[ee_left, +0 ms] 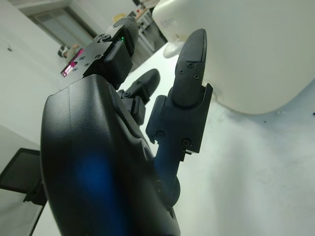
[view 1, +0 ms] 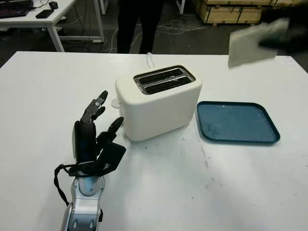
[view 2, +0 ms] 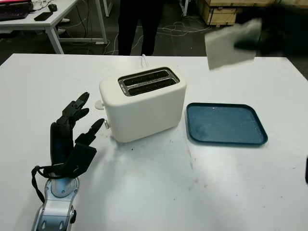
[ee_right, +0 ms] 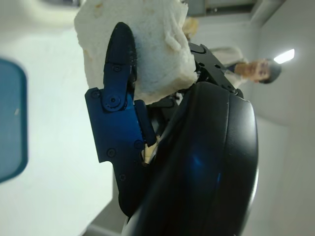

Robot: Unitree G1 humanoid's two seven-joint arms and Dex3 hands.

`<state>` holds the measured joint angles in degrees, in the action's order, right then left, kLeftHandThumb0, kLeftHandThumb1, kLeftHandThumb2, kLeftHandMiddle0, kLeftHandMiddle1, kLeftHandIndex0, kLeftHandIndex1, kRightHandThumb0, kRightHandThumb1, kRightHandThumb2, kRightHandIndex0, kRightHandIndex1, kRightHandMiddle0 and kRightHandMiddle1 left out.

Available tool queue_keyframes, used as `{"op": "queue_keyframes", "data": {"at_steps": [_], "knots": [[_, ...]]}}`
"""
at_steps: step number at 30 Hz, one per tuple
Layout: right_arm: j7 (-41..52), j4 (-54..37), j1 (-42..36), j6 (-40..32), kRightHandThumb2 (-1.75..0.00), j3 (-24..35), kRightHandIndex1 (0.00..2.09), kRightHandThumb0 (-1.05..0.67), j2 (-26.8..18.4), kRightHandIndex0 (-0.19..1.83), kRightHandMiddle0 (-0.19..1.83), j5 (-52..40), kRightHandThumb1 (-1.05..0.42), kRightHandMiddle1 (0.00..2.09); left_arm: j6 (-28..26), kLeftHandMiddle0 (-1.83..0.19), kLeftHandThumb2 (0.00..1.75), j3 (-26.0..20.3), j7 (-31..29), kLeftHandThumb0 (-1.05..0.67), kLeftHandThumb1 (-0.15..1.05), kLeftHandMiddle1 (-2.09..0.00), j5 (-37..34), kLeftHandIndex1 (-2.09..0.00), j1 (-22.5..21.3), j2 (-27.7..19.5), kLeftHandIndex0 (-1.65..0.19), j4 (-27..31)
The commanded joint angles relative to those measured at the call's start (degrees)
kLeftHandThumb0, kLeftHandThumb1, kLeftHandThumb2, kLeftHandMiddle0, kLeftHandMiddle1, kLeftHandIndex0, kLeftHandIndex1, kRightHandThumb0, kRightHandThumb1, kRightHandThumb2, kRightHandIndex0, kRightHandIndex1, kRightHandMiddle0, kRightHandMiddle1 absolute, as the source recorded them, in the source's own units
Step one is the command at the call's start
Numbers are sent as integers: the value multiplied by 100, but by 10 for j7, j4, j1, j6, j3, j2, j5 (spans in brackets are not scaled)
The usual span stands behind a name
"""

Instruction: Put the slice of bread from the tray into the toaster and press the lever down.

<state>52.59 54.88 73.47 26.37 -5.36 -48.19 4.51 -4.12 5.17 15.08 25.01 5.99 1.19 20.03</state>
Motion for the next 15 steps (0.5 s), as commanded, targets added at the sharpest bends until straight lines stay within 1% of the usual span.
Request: {"op": "queue_keyframes", "data": {"at_steps": [1, 2, 5, 9, 12, 15], "knots": [[7, 20, 44, -10, -32, -8, 175, -58, 25, 59, 60, 11, -92, 137, -2, -33, 10, -2, -2, -42, 92, -70, 4, 0, -8, -3, -53, -2], [11, 32, 61, -12, -28, -10, 174, -56, 38, 61, 65, 13, -92, 132, -3, -33, 11, -2, -2, -42, 92, -70, 7, 0, -9, -5, -53, -2], [10, 67, 100, -4, -23, -17, 169, -48, 76, 67, 73, 24, -92, 122, 3, -33, 11, -2, 0, -41, 92, -71, 8, -1, -10, -9, -53, -6], [-14, 100, 126, 18, -19, -27, 148, -38, 119, 87, 92, 46, -92, 96, 2, -32, 11, -1, 3, -40, 92, -71, 6, -1, -10, -5, -53, -6], [-31, 107, 134, 15, -21, -41, 144, -34, 144, 91, 97, 69, -92, 95, 6, -33, 10, -1, 9, -41, 92, -72, 7, -1, -8, -3, -54, -9], [-44, 107, 131, 4, -21, -51, 145, -36, 165, 93, 95, 83, -92, 103, 6, -33, 10, 0, 10, -42, 92, -72, 11, -1, -5, -3, -54, -9]]}}
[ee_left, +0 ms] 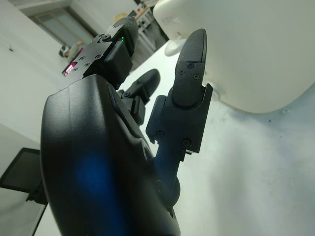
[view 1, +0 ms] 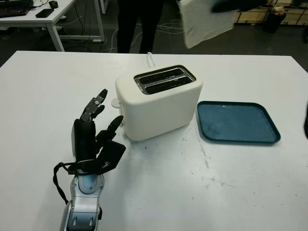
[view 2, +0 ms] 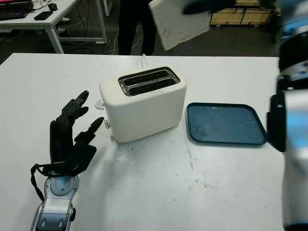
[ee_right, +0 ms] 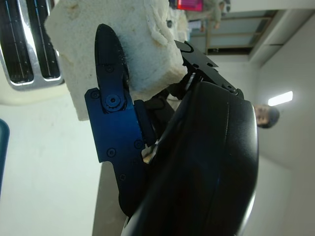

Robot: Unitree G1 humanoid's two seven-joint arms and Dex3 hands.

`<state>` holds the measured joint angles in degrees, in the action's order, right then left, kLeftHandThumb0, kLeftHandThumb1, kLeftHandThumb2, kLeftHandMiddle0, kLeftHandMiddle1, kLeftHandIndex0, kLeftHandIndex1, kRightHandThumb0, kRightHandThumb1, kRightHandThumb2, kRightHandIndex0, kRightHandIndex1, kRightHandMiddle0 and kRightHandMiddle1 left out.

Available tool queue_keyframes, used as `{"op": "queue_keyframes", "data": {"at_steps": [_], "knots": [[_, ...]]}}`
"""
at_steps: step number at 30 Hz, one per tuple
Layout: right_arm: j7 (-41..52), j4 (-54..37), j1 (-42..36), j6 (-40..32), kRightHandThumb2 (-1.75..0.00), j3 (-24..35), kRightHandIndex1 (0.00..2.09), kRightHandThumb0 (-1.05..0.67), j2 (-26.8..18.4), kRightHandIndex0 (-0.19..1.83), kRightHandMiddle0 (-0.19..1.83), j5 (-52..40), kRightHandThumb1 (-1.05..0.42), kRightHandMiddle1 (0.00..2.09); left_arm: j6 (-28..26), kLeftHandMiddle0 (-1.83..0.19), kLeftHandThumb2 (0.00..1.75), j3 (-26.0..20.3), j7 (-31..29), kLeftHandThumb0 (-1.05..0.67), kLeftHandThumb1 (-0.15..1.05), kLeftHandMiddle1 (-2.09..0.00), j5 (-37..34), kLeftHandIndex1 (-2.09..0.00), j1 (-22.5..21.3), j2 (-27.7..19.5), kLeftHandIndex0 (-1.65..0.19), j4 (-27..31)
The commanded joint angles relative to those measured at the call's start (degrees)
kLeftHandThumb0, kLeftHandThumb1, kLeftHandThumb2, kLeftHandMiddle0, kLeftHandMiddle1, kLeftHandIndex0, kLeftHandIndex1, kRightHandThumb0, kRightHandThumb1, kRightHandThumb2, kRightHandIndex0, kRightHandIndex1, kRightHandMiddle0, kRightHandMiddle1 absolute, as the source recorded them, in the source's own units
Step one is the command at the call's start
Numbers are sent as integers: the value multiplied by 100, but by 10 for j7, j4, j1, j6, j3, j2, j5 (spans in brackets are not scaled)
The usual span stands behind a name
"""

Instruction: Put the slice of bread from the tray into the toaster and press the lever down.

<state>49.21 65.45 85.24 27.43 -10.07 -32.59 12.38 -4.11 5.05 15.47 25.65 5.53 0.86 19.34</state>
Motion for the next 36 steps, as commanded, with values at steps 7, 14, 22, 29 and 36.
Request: {"op": "queue_keyframes", "data": {"at_steps": [7, 14, 22, 29, 36], "knots": [[-7, 6, -5, -16, -23, -10, 157, -46, 29, 90, 85, 13, -92, 125, 7, -33, 11, 3, 9, -41, 92, -72, 7, -1, 2, 3, -54, -2], [-7, 18, -16, 0, -27, -22, 159, -52, 29, 88, 84, 30, -92, 127, 10, -32, 10, 2, 9, -41, 92, -73, 2, -1, 1, 3, -54, -5], [0, 21, -37, 35, -28, -24, 166, -49, 28, 88, 80, 32, -92, 138, 2, -32, 10, 4, 8, -40, 92, -74, 7, -1, 0, 4, -54, -4], [-16, 27, -43, 70, -32, -36, 170, -49, 25, 86, 77, 47, -92, 144, 5, -32, 10, 5, 10, -41, 92, -74, 9, -1, -2, 5, -54, -8], [-84, 23, -57, 89, -30, -53, 169, -55, 26, 84, 74, 85, -92, 142, 10, -32, 10, 4, 12, -43, 92, -75, 5, -1, -3, 6, -54, -13]]}}
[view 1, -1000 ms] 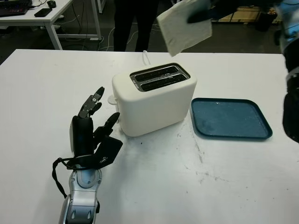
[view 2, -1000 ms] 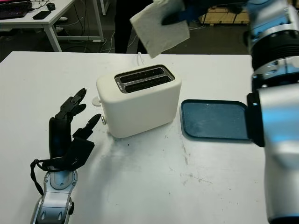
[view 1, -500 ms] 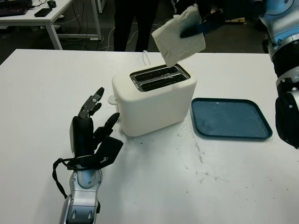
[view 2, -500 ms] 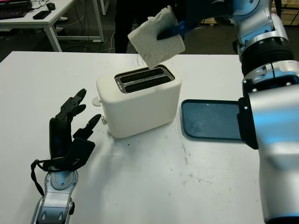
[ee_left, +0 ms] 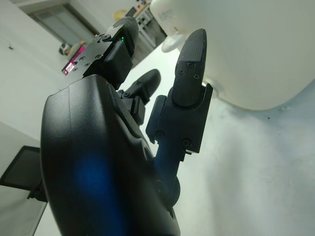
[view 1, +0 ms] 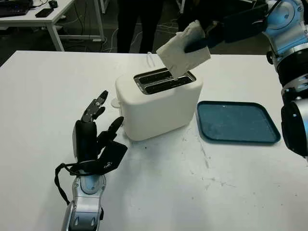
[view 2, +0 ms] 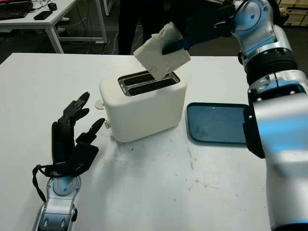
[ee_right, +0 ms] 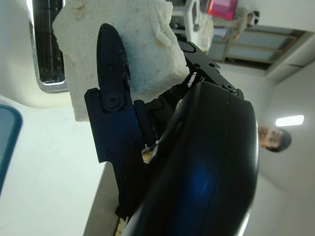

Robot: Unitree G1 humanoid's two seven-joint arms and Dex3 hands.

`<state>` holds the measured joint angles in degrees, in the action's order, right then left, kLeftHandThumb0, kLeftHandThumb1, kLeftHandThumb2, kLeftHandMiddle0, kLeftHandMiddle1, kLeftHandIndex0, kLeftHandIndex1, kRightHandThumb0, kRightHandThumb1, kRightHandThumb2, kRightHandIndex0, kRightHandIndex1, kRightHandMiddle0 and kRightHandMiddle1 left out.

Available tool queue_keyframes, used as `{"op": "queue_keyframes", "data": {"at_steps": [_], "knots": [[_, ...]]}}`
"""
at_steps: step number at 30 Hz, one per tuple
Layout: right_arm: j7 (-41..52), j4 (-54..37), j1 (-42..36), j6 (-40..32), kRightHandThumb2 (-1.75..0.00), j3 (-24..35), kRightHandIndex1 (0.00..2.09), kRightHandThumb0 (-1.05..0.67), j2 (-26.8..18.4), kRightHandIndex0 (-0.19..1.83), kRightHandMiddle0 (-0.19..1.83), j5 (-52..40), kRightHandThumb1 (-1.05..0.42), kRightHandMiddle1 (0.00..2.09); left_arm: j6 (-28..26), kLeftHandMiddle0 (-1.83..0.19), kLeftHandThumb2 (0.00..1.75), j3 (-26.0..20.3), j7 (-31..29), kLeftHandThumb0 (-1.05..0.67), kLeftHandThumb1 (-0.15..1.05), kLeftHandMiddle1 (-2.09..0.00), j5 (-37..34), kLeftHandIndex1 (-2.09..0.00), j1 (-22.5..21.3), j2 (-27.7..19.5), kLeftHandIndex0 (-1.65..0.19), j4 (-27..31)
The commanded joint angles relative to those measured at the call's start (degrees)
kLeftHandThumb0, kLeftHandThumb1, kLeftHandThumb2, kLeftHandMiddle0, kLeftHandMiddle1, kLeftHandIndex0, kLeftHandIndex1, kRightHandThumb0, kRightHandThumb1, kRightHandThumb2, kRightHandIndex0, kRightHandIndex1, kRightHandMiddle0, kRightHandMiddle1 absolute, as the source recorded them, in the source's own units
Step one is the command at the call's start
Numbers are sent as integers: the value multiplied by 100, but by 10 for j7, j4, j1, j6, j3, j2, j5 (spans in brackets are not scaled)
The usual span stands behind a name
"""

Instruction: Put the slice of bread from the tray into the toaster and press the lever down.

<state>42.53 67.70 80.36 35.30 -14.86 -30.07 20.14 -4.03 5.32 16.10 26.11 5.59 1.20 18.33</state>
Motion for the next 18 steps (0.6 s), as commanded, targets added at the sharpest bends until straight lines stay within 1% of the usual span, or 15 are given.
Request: {"op": "queue_keyframes", "data": {"at_steps": [1, 5, 10, 14, 18], "knots": [[-31, -2, -11, 13, -29, -8, 169, -56, 1, 84, 74, 14, -92, 141, 9, -32, 10, 1, 6, -43, 92, -75, 0, -1, -3, 2, -54, -3], [-68, -9, -22, 29, -31, -19, 171, -55, 1, 85, 74, 30, -92, 136, 10, -32, 10, 2, 7, -43, 92, -75, 3, -1, -4, 2, -54, -6], [-96, -14, -31, 49, -34, -29, 173, -51, -2, 80, 67, 44, -92, 140, 8, -32, 9, 4, 11, -43, 92, -75, 3, -1, -6, 6, -55, -8], [-146, -11, -37, 84, -33, -48, 164, -51, -10, 84, 72, 76, -92, 132, 12, -32, 10, 5, 12, -44, 92, -76, 3, -1, -5, 6, -55, -10], [-142, 4, -39, 92, -29, -46, 164, -46, -9, 83, 69, 72, -92, 135, 16, -32, 9, 5, 15, -42, 92, -76, 2, -1, -4, 7, -55, -11]]}}
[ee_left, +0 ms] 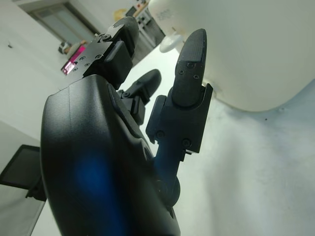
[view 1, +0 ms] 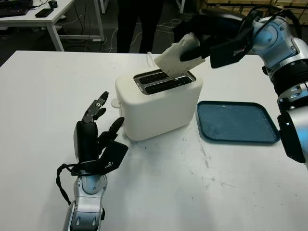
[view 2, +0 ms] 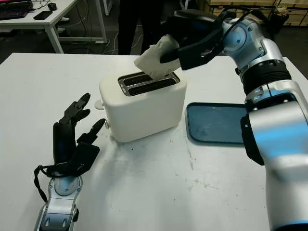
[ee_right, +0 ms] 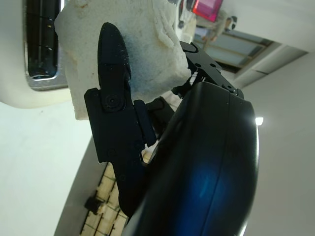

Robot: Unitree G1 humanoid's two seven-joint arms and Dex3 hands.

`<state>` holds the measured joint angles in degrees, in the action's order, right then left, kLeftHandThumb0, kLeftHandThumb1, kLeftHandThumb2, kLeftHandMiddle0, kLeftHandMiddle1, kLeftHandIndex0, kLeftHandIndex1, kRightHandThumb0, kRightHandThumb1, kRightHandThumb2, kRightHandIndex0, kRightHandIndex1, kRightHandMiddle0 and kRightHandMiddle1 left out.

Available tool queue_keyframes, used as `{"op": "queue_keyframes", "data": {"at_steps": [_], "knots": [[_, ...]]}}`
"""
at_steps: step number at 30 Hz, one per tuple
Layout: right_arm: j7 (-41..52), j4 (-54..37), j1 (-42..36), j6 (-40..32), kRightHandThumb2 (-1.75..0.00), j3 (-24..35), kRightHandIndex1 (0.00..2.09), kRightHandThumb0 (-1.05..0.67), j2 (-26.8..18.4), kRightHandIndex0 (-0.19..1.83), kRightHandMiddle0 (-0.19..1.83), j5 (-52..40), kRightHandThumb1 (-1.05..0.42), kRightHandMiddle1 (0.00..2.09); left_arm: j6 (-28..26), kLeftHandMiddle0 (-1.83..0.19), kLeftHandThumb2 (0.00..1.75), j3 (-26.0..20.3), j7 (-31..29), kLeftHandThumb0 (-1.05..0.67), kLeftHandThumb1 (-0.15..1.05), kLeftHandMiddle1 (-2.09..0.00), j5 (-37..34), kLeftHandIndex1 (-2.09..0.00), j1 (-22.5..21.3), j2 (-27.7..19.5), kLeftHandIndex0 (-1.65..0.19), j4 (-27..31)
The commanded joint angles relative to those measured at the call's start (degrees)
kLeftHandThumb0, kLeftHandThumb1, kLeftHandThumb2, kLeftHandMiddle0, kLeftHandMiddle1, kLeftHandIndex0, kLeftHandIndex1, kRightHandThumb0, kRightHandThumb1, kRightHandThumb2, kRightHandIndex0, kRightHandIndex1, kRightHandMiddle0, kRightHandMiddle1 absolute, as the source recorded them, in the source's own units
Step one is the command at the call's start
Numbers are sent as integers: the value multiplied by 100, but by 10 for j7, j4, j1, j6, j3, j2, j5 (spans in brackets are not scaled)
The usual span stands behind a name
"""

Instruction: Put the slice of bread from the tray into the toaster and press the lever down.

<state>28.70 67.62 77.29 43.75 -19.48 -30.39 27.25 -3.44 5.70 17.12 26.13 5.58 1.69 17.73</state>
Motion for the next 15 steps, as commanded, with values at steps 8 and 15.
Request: {"op": "queue_keyframes", "data": {"at_steps": [8, 15], "knots": [[14, 7, 10, -17, -30, 1, 166, -45, -9, 81, 71, 1, -92, 130, 6, -31, 11, 1, 2, -46, 92, -77, -3, -1, -7, 3, -55, -8], [28, 14, 16, -20, -26, 0, 161, -43, -9, 84, 75, 1, -92, 123, 13, -31, 10, 3, 7, -44, 92, -78, -1, -1, -8, 4, -55, -13]]}}
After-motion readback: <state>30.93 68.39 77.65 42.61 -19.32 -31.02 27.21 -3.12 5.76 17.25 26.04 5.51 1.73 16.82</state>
